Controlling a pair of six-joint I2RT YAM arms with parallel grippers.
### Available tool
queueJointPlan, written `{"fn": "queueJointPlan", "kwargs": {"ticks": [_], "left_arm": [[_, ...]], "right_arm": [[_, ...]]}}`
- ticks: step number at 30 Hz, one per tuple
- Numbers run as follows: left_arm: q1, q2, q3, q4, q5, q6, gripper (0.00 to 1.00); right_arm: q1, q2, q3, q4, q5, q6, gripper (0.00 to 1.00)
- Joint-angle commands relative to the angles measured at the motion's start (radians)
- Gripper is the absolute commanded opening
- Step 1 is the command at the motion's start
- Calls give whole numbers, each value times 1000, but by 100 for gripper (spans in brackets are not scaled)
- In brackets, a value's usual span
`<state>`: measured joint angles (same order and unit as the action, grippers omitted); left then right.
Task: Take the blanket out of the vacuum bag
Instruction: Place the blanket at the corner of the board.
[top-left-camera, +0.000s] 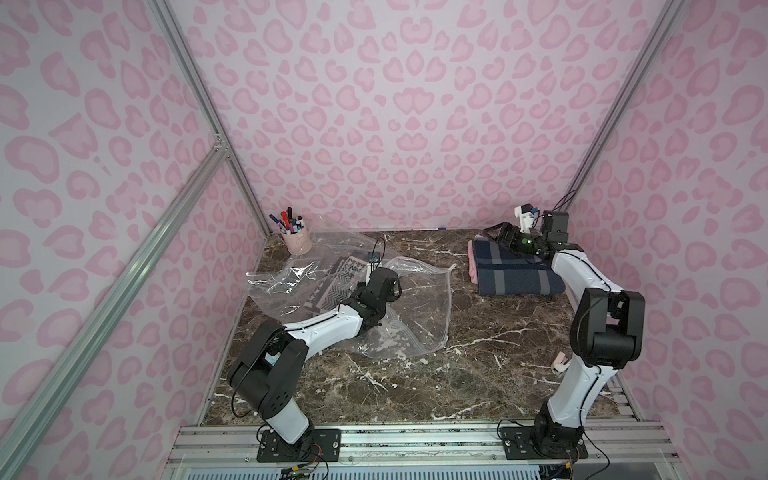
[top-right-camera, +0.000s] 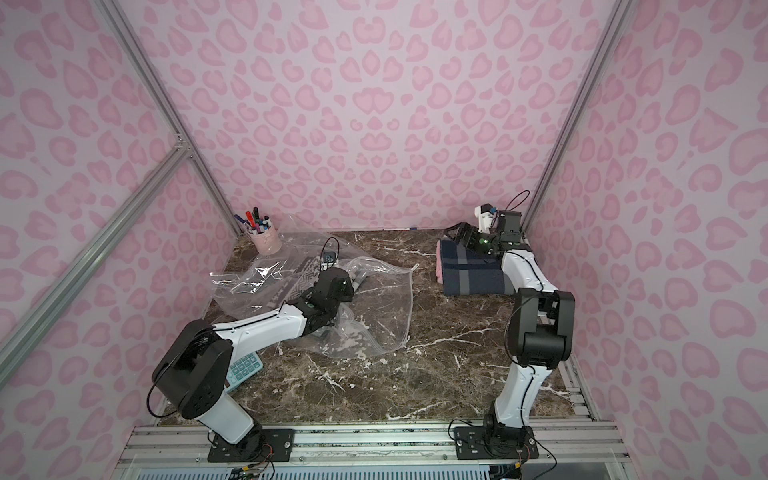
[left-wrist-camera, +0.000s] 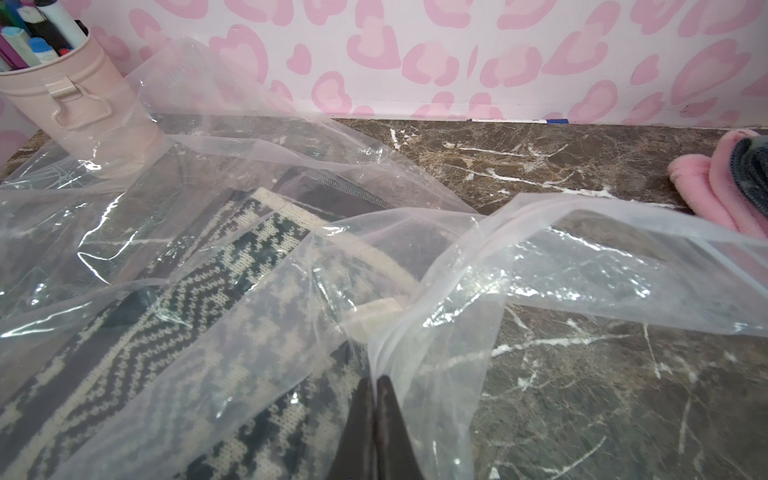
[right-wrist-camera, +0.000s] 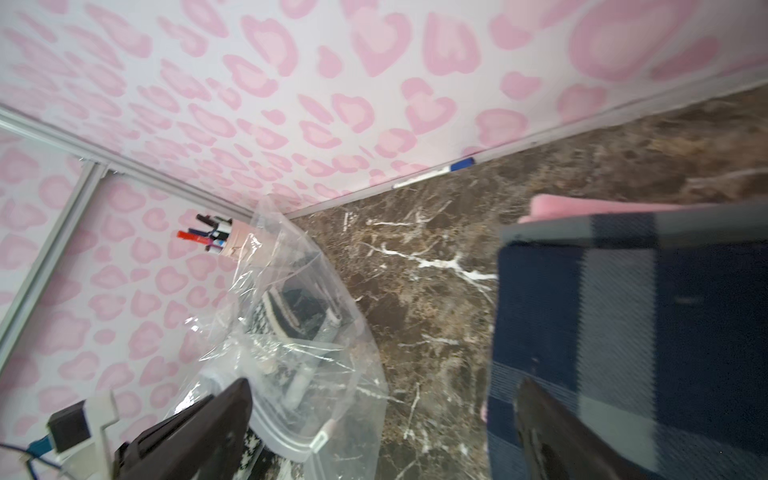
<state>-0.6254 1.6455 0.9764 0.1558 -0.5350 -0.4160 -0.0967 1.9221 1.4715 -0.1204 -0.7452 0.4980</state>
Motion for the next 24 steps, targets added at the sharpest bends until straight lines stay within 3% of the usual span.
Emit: {"fn": "queueJointPlan", "kwargs": {"ticks": [1,4,9,12,17,24], "left_arm": [[-3,-7,10,-16,23,-2,4],[-5,-7,13,-13,25,6,4],[-7,-6,31,-9,55,27,4],[-7,-27,60,-28,108,38,4],[-8,-78,100,-31,229,63,4],[-10,-163,49,22,323,111,4]], "right_arm": [[-48,51,-51,-31,65,106,96],[-79,99,-102,45,60,159,95],[-79,115,-101,30,64,108,94],[-61,-29,-136,50,108,30,94],[37,-406,-247,103,248,-58,96],[144,-720,-421,49,308,-30,97]]}}
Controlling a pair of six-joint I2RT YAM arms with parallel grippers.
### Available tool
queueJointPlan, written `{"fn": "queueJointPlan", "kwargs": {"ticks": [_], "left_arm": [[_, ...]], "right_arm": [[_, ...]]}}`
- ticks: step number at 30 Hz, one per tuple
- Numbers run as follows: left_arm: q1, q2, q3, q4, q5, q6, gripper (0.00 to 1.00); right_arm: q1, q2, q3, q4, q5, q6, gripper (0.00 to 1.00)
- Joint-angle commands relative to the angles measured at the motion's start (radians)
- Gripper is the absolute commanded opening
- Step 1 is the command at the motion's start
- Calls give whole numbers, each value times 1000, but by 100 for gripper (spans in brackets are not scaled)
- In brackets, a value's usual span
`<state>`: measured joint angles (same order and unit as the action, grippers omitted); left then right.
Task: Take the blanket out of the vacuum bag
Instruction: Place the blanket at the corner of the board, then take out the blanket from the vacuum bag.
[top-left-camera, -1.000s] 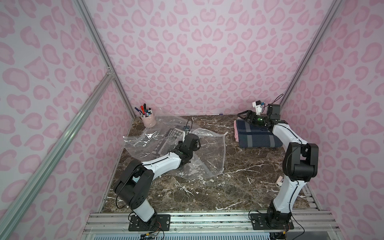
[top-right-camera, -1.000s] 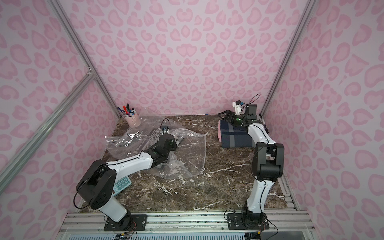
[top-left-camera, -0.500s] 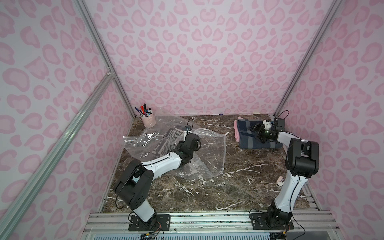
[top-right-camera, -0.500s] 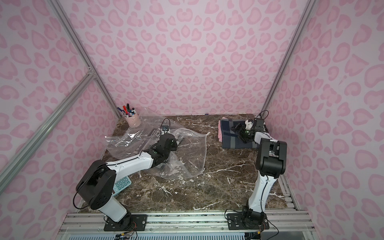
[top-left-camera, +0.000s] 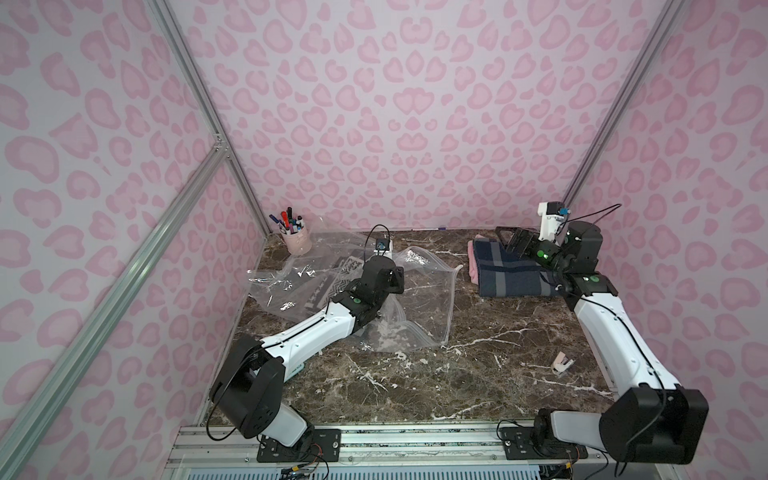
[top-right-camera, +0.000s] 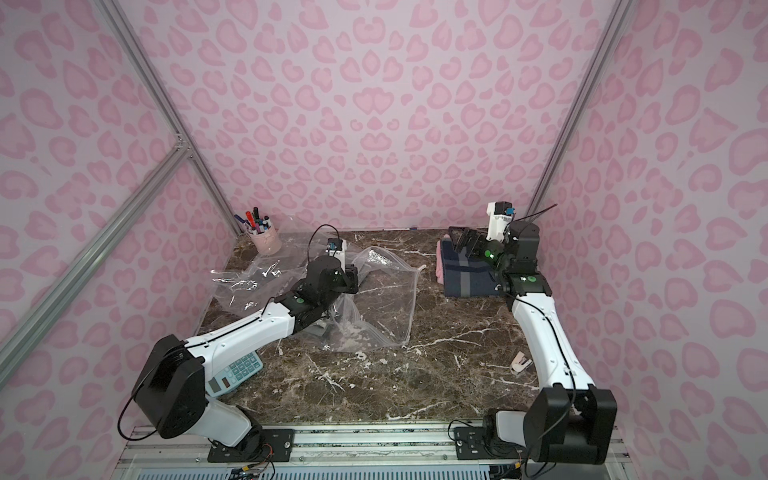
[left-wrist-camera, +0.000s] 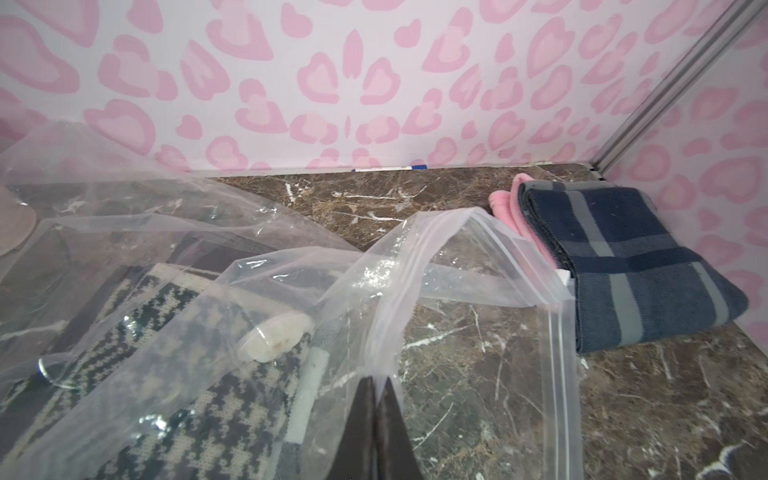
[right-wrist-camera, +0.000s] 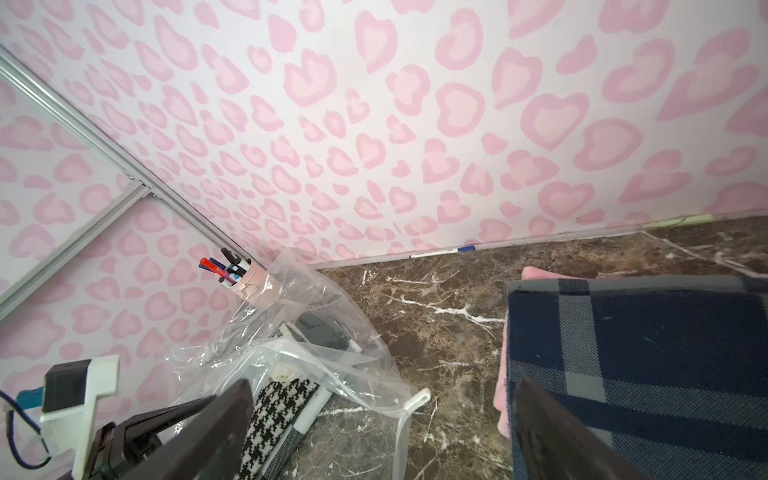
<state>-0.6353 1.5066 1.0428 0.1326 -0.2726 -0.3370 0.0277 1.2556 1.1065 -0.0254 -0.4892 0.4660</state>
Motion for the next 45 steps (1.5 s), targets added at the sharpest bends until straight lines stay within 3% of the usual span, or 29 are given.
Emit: {"fn": "queueJointPlan", "kwargs": {"ticks": [1,10,16,21,25,29,34,39,45], "left_arm": [[0,-41,-35,60,74,42,4],[-1,-133,-129,123,123,112,4],[-6,-234,-177,168,159,168,4],[-10,-313,-198,171,178,185,4],[-16,-364,-236,185,173,194,4],[-17,-391,-234,159,166,192,4],[-18,-429,-251,155,158,191,4],[-18,-433,-282,190,165,179,4],[-18,-415,-289,202,185,173,4]], "right_arm": [[31,-89,-101,-39,55,18,97],[208,-322,-376,-50,141,167,97],[426,-314,-489,74,184,315,96],[554,-121,-511,337,146,418,95],[651,109,-377,419,159,404,94],[707,268,-331,637,135,485,93],[747,433,-221,592,169,523,92],[787,512,-240,702,240,616,92],[813,615,-202,791,215,677,92]]}}
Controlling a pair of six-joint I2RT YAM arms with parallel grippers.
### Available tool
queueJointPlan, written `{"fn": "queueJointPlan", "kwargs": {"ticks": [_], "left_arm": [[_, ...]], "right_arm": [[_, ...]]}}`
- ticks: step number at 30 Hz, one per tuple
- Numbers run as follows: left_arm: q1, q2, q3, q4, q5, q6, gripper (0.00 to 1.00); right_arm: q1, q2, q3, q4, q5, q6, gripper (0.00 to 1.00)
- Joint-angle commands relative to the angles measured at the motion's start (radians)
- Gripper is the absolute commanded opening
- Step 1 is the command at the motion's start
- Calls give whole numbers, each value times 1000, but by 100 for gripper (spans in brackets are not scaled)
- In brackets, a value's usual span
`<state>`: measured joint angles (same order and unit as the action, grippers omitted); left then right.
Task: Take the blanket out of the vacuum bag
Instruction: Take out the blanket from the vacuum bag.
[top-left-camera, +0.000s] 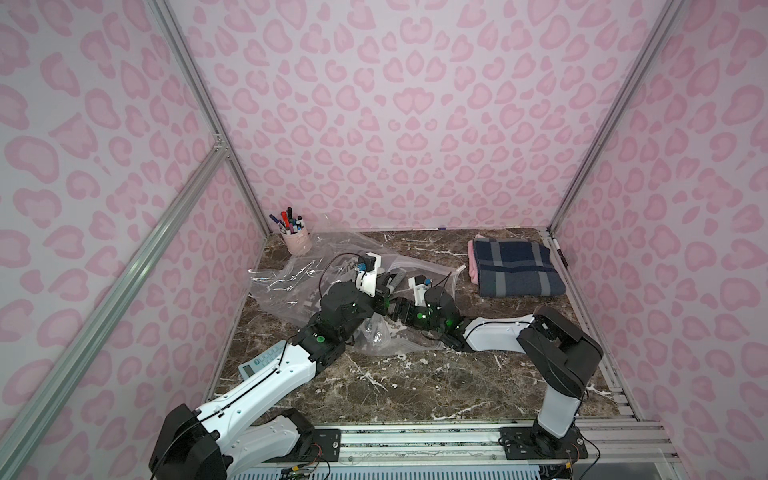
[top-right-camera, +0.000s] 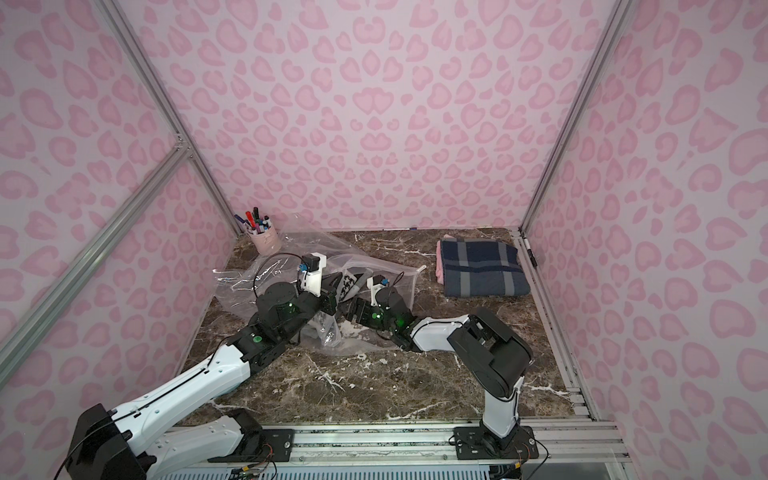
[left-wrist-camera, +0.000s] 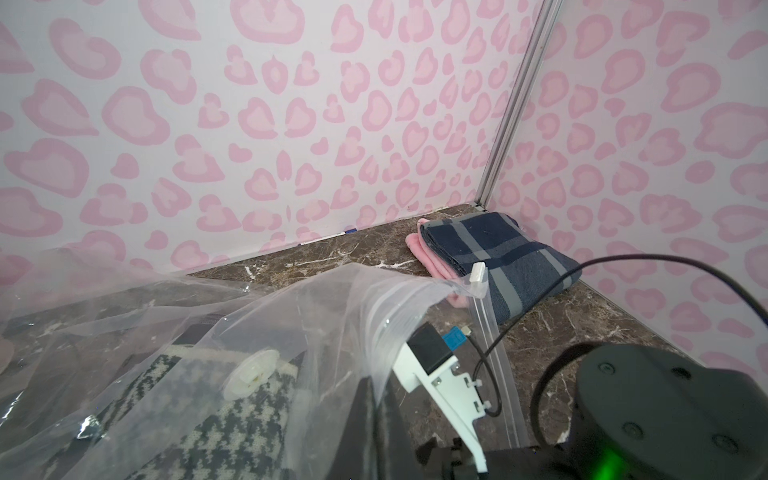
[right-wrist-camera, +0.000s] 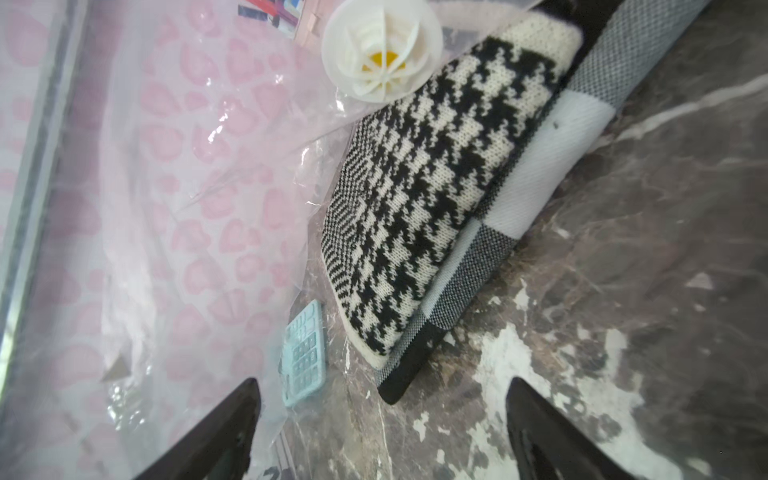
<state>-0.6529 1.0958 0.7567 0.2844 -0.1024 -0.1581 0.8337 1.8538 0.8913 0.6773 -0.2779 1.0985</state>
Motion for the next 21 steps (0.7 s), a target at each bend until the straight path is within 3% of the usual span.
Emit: {"fn": "queueJointPlan", "kwargs": {"ticks": [1,11,15,21], "left_arm": [[-1,-12,-9,50,11,-2,4],[-1,-4,-5,0,-102,-12,4],[0,50,50,-79,-127,-15,4],[1,60,37,-60,-134,-37,4]], "right_arm": [[12,23,14,102,5,47,92],[28,147,206,28,-25,31,92],[29,199,203,85,-45,78,91],[34,242,237,79,-63,80,90]]}}
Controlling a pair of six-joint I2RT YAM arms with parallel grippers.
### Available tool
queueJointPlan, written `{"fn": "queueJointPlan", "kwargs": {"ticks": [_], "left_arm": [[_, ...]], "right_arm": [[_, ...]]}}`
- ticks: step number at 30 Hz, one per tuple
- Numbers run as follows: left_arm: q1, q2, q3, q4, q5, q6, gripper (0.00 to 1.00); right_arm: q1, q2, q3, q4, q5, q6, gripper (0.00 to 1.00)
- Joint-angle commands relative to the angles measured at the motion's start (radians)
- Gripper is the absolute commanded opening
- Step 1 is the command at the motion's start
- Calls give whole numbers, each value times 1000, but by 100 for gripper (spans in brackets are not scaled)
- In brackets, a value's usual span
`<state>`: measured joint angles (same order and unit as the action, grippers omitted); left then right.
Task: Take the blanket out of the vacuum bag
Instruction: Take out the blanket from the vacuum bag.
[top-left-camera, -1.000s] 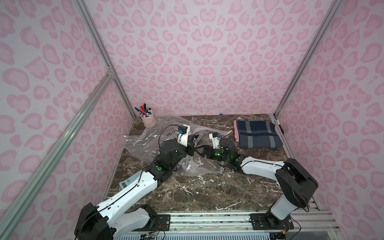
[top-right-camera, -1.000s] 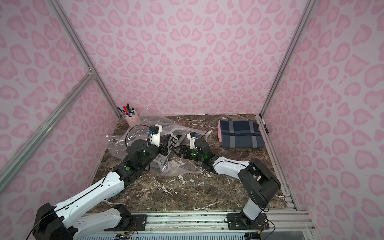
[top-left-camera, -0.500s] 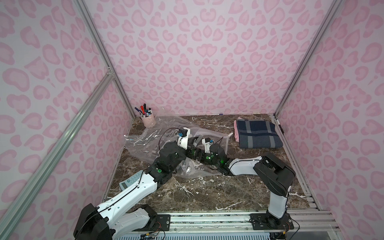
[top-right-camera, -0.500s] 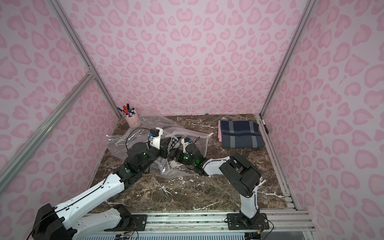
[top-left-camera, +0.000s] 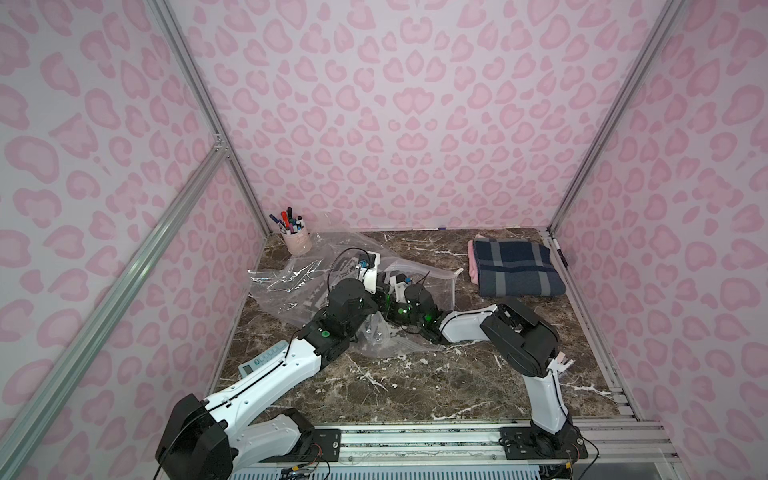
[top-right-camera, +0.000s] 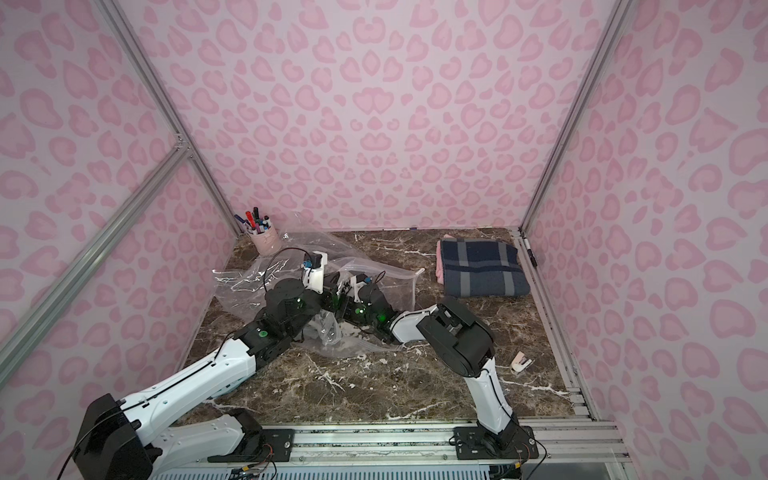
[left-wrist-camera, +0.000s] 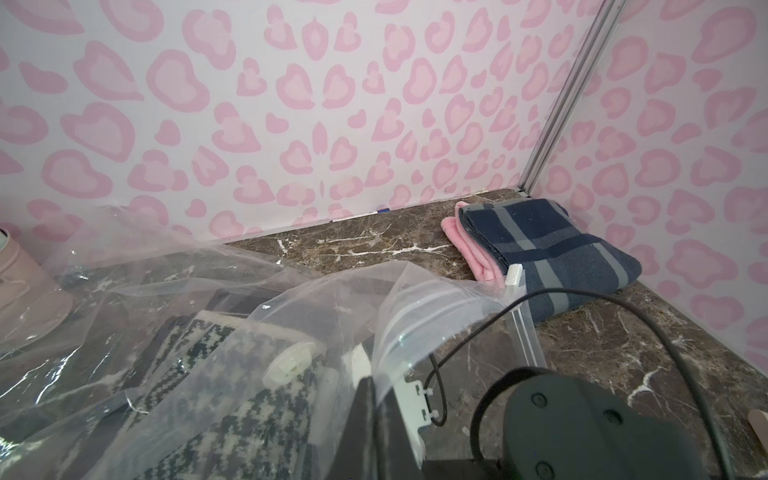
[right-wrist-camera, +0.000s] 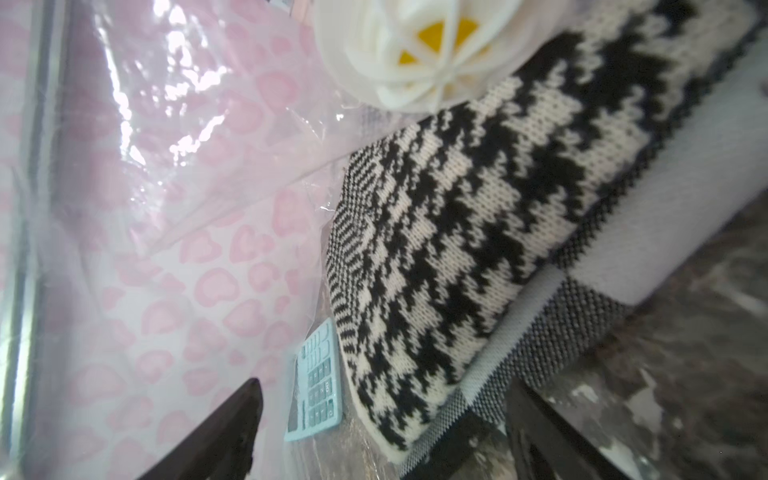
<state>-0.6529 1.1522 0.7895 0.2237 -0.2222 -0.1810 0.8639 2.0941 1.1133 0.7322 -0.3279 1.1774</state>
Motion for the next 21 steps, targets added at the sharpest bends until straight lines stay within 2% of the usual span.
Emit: {"fn": "queueJointPlan", "kwargs": {"ticks": [1,21], "left_arm": [[1,6,7,-1,-11,-14,4],[2,25,-17,23,25,-41,4]], "right_arm": [[4,2,17,21,-10,-3,90],[-25,73,100,-52,-26,8,90]]}}
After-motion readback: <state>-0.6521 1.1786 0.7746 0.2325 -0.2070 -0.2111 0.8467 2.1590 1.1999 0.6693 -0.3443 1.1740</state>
